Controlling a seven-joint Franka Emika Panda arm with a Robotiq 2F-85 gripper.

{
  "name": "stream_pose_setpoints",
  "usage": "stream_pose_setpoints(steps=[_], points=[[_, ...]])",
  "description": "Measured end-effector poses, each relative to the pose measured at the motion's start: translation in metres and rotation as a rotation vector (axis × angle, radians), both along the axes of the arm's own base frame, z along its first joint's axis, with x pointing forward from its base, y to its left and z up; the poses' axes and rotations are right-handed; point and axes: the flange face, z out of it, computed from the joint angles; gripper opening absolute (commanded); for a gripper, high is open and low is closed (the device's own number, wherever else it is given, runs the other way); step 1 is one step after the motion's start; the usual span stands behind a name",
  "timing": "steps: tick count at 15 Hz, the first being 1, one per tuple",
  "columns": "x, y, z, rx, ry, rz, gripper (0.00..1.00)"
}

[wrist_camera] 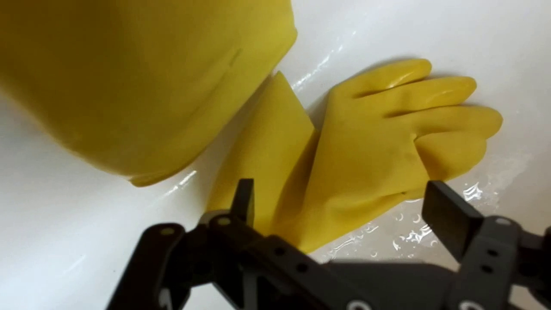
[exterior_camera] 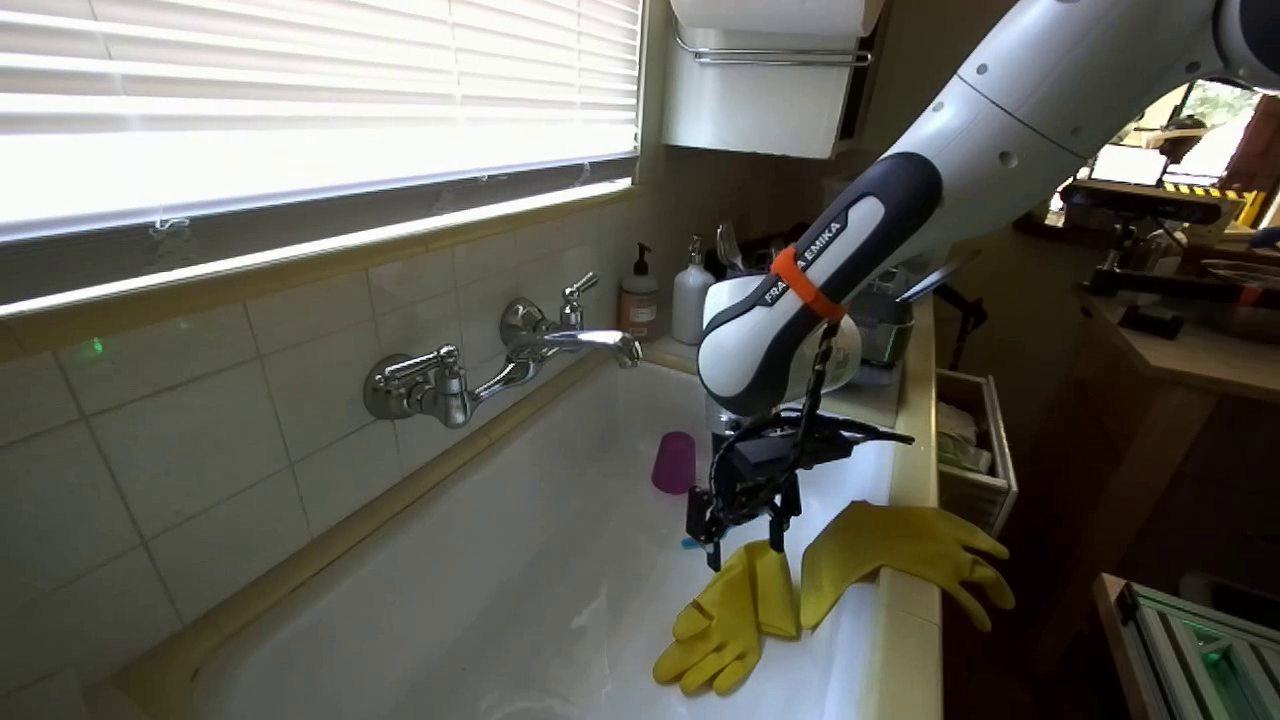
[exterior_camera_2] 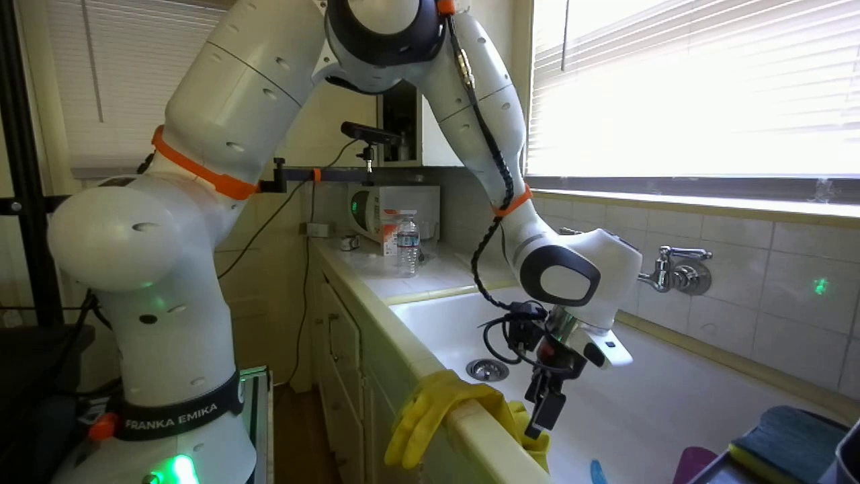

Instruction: Take the gloves off the tap

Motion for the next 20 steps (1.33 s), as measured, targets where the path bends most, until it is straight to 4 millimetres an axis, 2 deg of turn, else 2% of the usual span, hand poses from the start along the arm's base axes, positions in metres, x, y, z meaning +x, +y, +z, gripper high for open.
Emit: stream_pose_setpoints(steps=[1,7,10,11,20], points=[[0.002,0.001,-0.004,0.002,0.002,0.006,0.74],[0.008,0.003,-0.024,0.012,0.015,0.019,0.27],[0.009,0.002,-0.027,0.036,0.028,0.026,0.05],[0.009,0.001,-0.026,0.048,0.033,0.028,0.00],[0.014,-0.004,-0.010,0.094,0.055,0.047,0.01]])
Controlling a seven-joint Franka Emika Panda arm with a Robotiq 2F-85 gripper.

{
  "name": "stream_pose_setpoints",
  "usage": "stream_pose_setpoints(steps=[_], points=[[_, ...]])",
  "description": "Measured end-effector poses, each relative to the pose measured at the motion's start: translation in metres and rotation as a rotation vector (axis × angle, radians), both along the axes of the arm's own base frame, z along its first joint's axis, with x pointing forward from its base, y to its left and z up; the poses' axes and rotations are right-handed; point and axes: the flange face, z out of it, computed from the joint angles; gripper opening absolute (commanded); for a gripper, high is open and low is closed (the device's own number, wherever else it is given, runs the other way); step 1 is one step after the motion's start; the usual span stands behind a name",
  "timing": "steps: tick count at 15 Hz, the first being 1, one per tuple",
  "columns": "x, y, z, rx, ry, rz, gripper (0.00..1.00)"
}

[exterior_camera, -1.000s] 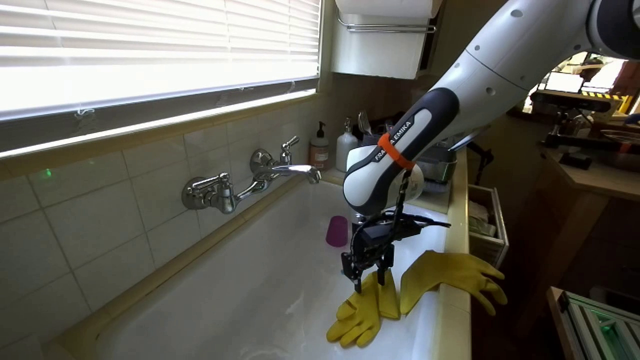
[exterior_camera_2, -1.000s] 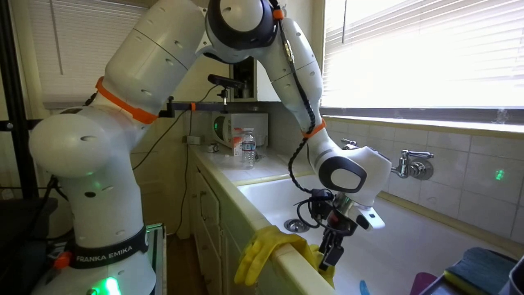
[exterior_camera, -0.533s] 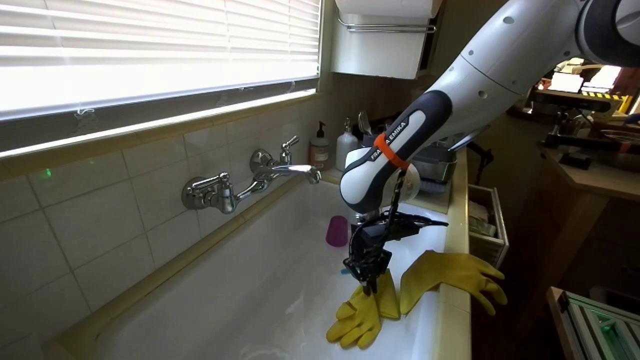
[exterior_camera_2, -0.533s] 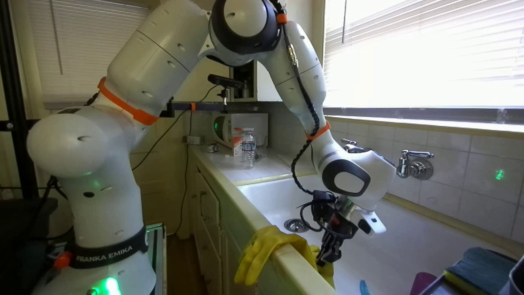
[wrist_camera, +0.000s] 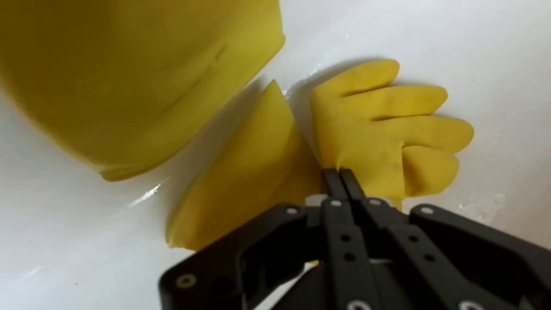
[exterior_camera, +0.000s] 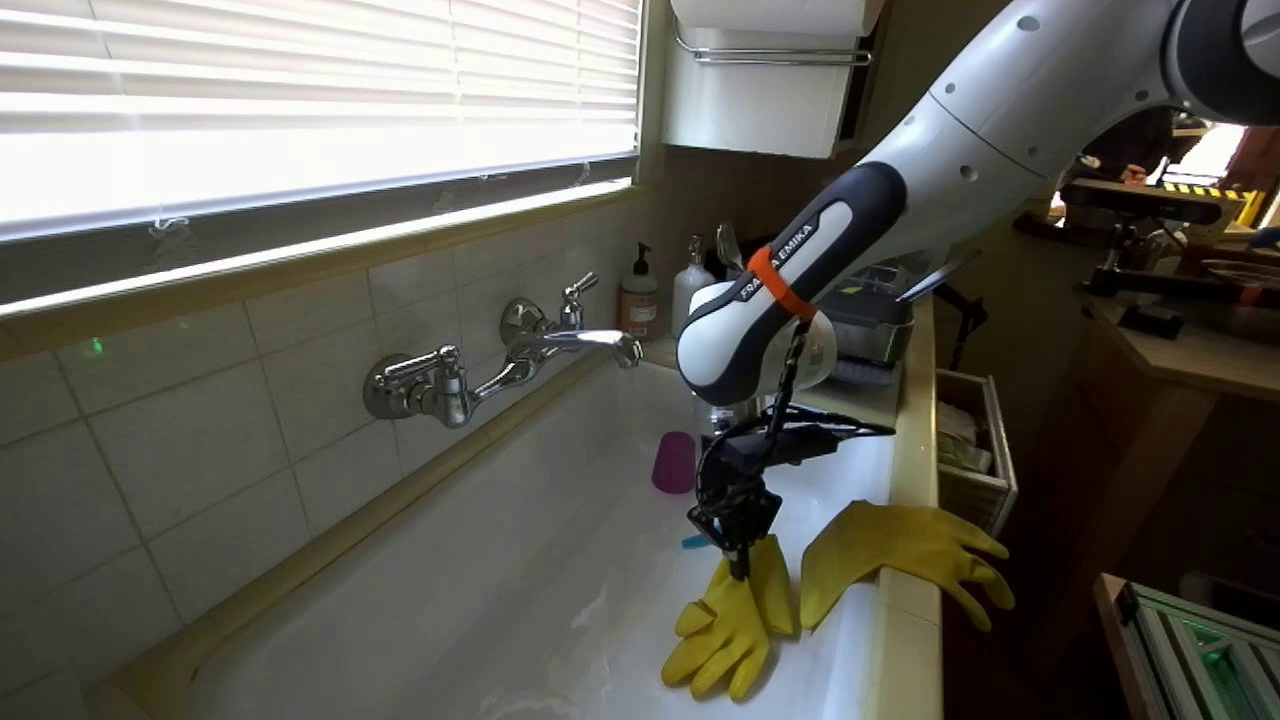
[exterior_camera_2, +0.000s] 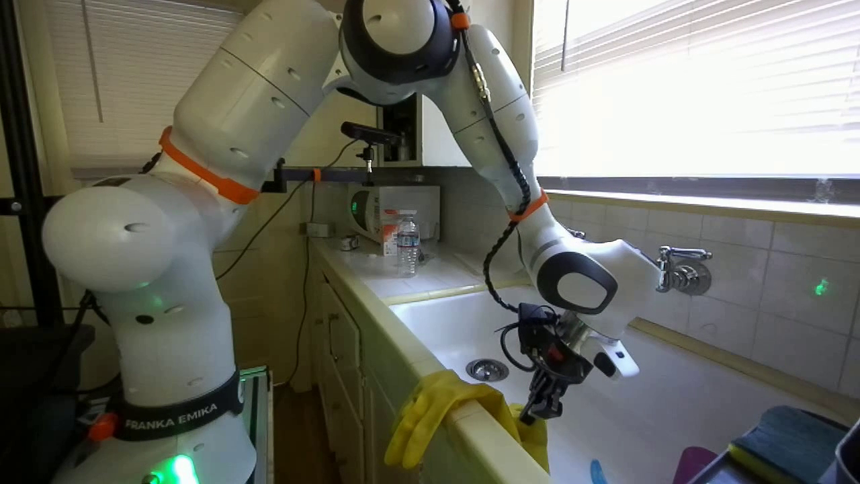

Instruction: Take the gloves off the tap

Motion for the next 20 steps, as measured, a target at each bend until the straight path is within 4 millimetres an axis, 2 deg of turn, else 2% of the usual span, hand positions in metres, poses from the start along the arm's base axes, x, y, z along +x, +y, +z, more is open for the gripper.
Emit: stream_pose_setpoints(steps=[5,11,20], points=[[-0.001,0.001,0.026,0.018,0.012,0.011,0.01],[-0.012,-0.007,0.083,0.017,0.028,0.047,0.01],[-0.025,-0.027,0.165,-0.083,-0.027,0.121,0.01]])
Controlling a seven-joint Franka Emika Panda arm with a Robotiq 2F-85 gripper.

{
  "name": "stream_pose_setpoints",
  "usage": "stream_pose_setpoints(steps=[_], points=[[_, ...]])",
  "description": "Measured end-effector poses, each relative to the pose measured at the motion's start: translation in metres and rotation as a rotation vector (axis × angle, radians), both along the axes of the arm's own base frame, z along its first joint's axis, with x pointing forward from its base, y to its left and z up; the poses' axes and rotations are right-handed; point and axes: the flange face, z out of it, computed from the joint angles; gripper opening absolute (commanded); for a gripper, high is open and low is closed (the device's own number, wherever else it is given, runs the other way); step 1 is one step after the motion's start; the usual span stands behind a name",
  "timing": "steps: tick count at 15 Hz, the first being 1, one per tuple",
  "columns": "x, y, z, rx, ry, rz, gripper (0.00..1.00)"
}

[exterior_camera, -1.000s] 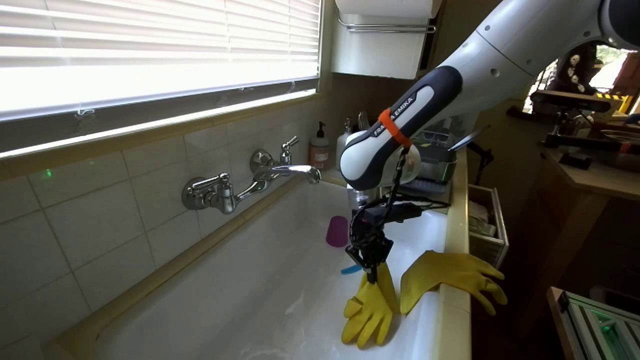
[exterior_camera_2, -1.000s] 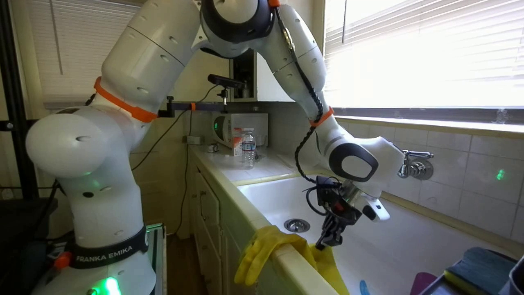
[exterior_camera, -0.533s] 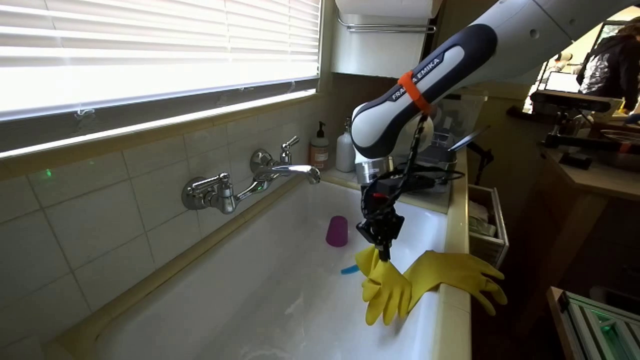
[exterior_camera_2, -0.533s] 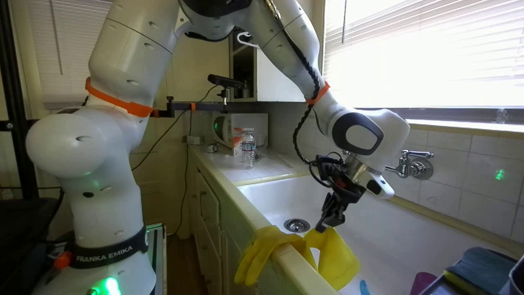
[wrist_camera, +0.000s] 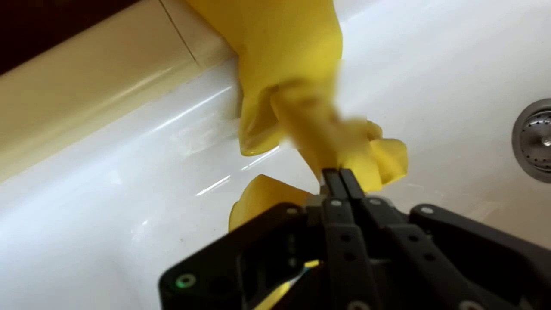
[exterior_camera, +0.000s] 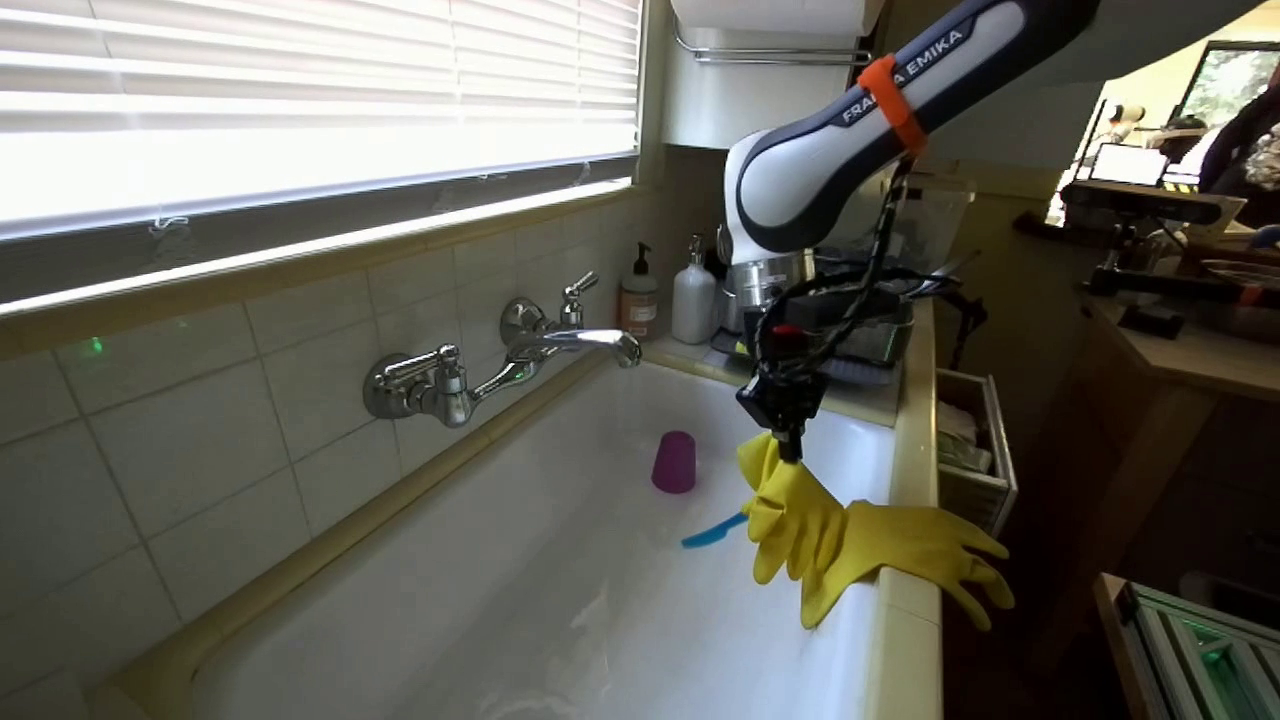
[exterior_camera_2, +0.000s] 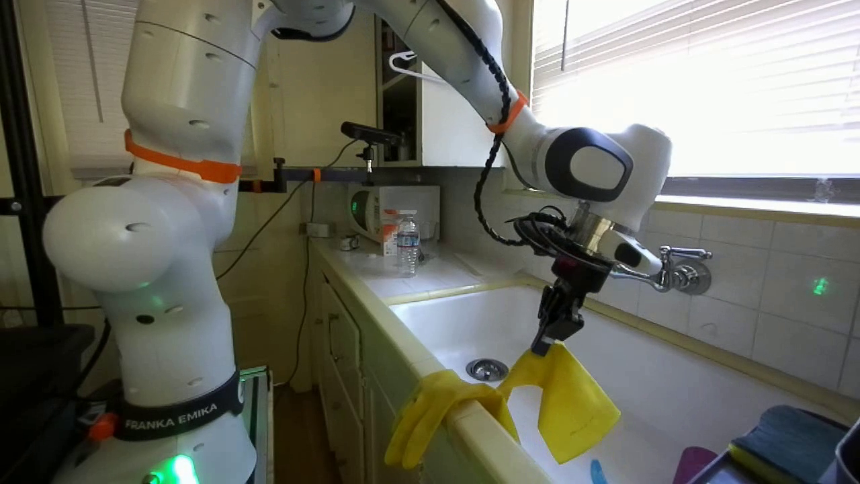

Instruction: Take the gloves off the tap

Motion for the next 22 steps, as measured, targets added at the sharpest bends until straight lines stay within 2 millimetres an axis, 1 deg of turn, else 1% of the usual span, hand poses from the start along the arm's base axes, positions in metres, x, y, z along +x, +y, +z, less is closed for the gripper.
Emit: stream_pose_setpoints(steps=[7,10,13,15,17,19,22], points=[[-0.005,-0.004,0.074,-0.062,-0.107,0.029,0.01],[-0.015,0.001,0.100,-0.075,-0.111,0.060,0.01],[-0.030,0.011,0.119,-0.096,-0.074,0.130,0.01],[-0.038,0.021,0.125,-0.113,-0.030,0.194,0.01],[-0.046,0.034,0.125,-0.130,0.023,0.271,0.01],[-0.054,0.048,0.120,-0.131,0.078,0.356,0.01],[-0.064,0.068,0.107,-0.108,0.149,0.487,0.01]])
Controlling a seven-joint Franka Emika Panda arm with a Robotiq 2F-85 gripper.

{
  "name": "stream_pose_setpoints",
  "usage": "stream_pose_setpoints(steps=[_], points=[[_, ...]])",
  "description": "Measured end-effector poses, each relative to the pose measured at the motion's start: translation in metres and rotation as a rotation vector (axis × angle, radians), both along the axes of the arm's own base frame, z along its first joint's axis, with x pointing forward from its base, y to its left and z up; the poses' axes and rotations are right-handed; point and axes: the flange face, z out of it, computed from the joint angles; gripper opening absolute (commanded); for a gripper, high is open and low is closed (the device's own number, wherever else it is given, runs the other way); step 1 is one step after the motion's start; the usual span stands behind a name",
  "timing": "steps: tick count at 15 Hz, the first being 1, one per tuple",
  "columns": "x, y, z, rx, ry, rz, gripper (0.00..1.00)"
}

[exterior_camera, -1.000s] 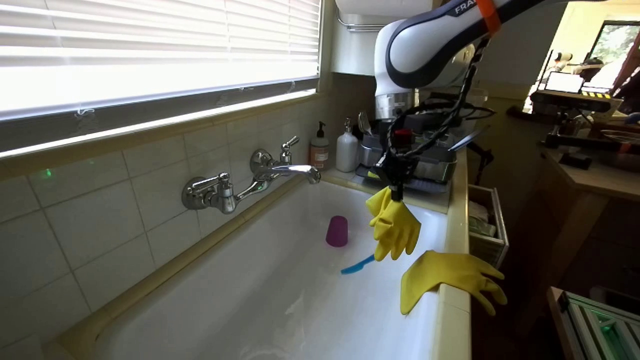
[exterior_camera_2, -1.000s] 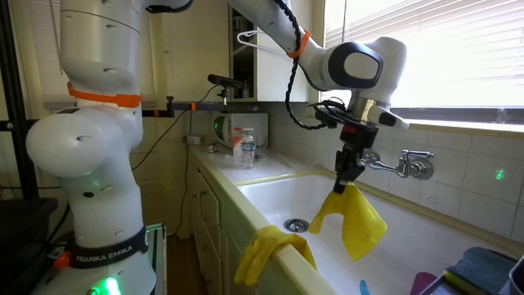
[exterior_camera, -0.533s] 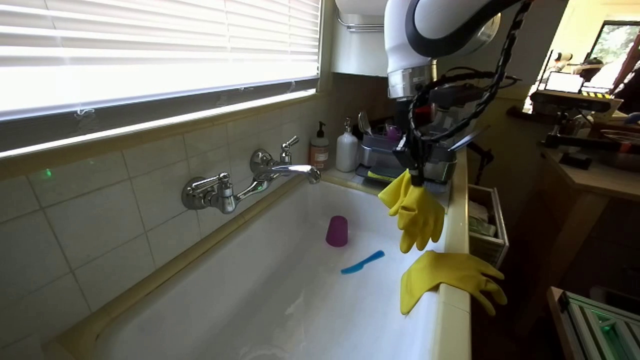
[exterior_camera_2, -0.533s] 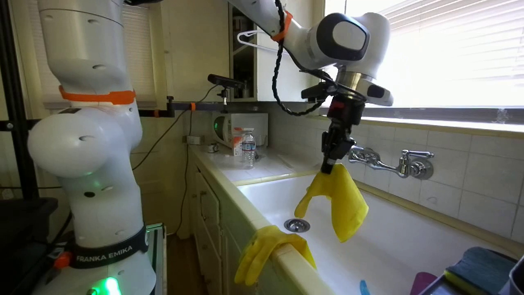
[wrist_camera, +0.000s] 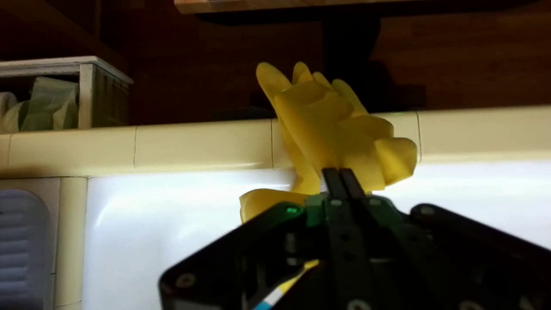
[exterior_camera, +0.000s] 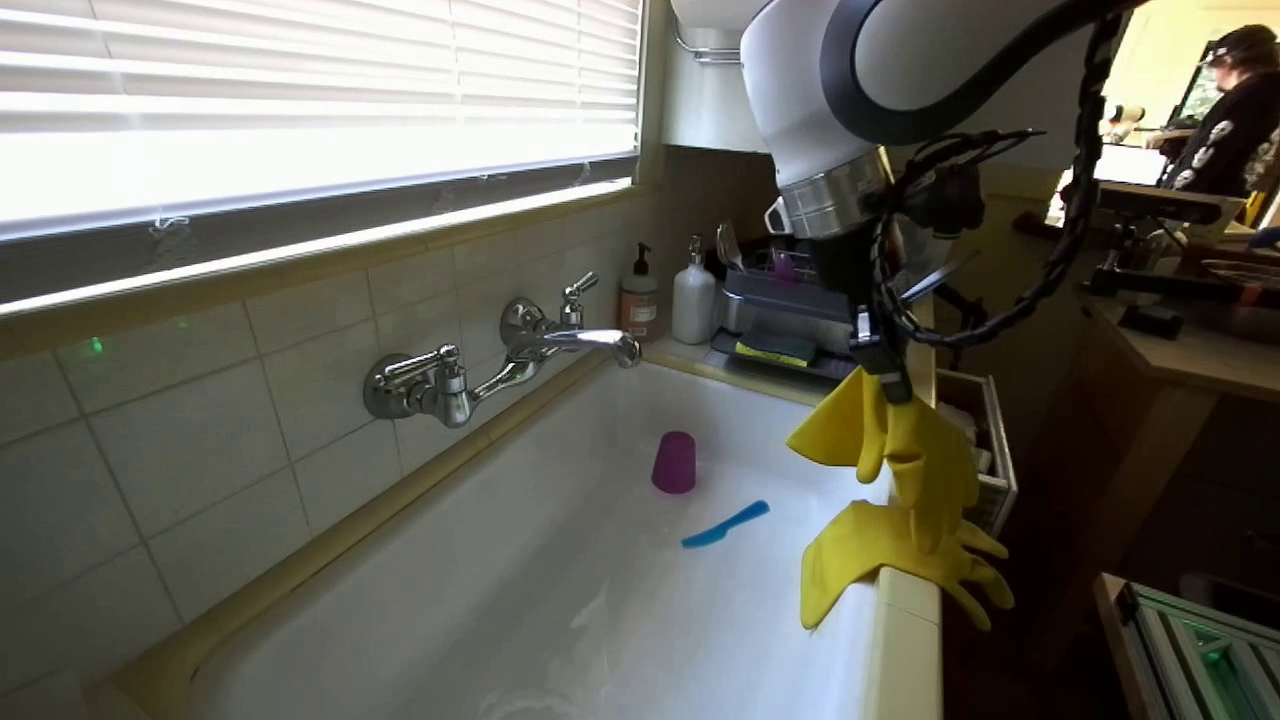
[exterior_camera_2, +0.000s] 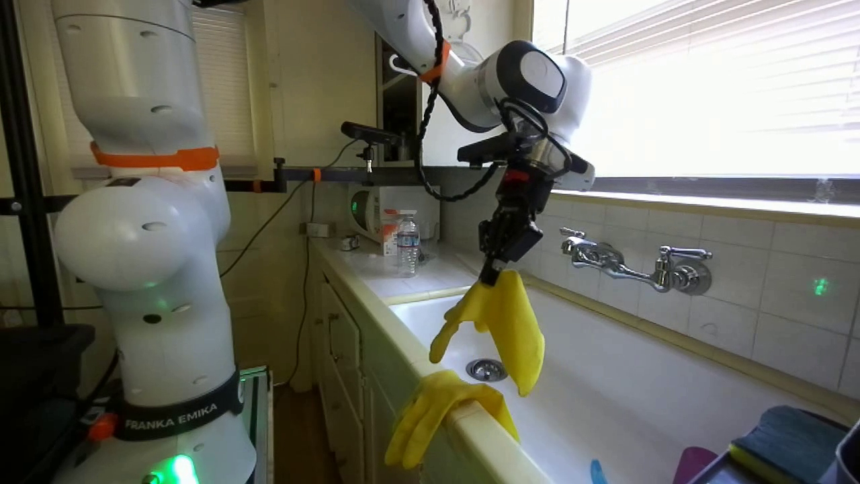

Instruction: Take the gloves off the tap

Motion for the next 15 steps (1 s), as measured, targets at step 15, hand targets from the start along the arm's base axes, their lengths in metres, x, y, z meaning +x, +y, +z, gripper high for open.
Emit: stream_pose_setpoints(steps=[15], points=[[-0.011,0.032,-0.085,-0.101,0.347,0.299,0.01]])
